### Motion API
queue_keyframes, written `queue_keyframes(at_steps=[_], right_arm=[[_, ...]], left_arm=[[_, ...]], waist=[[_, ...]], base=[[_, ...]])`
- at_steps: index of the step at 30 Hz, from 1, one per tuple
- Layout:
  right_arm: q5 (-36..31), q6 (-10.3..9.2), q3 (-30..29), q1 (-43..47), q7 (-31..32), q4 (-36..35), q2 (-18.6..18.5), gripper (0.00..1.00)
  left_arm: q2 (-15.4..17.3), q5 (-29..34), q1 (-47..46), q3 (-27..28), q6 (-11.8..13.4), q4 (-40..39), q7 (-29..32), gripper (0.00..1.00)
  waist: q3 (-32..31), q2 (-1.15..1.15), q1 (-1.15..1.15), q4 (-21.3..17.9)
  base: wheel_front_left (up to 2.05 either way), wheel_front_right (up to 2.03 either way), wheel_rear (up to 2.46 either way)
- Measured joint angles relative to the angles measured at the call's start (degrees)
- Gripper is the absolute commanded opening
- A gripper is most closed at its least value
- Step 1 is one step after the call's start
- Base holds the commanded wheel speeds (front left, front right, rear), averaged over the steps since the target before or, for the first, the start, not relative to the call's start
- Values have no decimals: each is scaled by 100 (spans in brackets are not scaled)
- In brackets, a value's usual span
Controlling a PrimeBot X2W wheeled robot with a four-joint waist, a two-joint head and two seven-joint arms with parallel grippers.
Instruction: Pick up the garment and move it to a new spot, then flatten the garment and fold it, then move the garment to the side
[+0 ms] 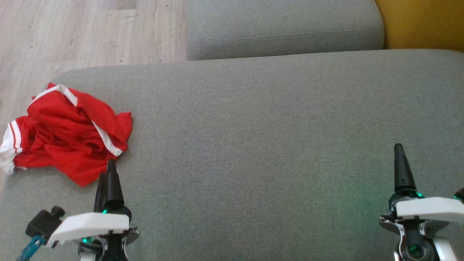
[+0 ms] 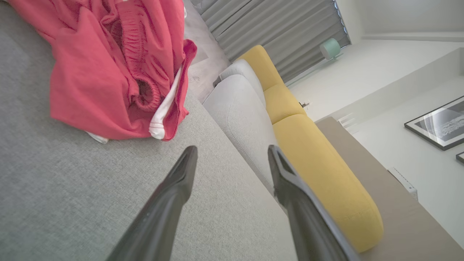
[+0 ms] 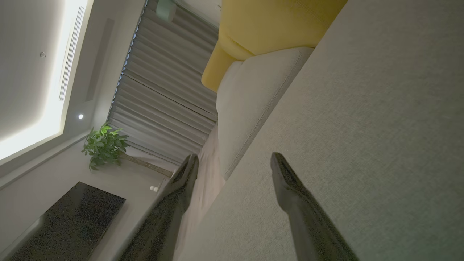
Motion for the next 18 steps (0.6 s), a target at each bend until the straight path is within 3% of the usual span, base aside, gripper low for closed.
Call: queue_keyframes(at_steps=[18], right_arm=[[-1239,0,257,94,-73,-267,-103,100]], left_arm=[[65,1396,-3,-374,133,-46,-270,100]], waist=[[-12,0,0,-1]], base=[[0,0,0]])
